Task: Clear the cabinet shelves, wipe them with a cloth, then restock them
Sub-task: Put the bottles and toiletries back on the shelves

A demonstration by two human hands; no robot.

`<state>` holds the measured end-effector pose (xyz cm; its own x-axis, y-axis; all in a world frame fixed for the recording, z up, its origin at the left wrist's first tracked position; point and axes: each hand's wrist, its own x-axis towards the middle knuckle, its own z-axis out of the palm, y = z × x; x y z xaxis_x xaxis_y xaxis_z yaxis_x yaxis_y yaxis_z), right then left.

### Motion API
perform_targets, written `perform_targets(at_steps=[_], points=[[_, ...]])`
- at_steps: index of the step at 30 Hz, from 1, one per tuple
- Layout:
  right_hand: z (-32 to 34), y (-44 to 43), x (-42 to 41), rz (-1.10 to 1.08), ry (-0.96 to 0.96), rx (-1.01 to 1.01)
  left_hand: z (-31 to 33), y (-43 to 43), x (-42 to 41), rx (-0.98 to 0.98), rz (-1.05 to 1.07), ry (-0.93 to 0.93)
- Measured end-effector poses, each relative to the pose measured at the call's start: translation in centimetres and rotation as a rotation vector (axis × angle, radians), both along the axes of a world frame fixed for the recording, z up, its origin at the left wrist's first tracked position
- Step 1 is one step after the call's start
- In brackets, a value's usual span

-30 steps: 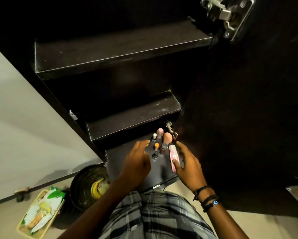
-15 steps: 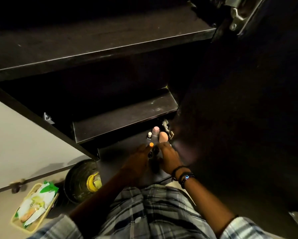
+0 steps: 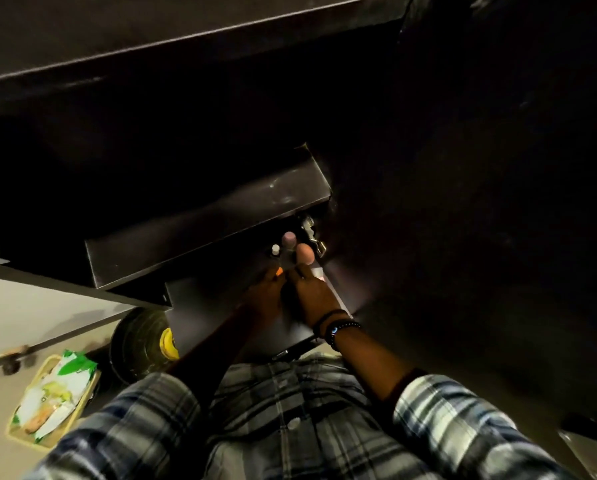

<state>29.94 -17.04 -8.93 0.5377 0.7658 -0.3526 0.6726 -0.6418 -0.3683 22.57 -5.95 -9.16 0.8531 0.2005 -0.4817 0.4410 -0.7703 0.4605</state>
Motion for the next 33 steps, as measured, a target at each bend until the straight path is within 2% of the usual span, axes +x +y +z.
perform_targets(at_steps=[5, 12, 15, 18, 24, 28, 33], points=[[1.1, -0.3, 0.1, -0.039, -0.002, 0.057, -0.3, 0.2, 0.1, -0.031, 0.088, -0.027], [1.4, -0.6, 0.7, -0.143, 0.032, 0.014, 0.2, 2.1, -1.0, 0.019, 0.134, -0.054], [2.1, -0.9, 0.7, -0.225, 0.085, 0.063, 0.8, 2.5, -2.6, 0.076, 0.16, -0.098], [3.6, -1.3, 0.2, -0.283, 0.1, 0.217, 0.4, 2.8, -4.6, 0.055, 0.221, -0.217], [7.8, -0.4, -1.3, -0.257, -0.019, 0.385, 8.0, 1.6, -7.4, -0.01, 0.475, -0.486], [11.9, 0.9, -2.8, -0.234, 0.03, 0.555, 12.9, 2.5, -9.4, 0.003, 0.58, -0.617], [19.4, 3.4, -5.0, -0.258, 0.118, 0.824, 20.7, 3.6, -11.5, 0.002, 0.672, -0.882]])
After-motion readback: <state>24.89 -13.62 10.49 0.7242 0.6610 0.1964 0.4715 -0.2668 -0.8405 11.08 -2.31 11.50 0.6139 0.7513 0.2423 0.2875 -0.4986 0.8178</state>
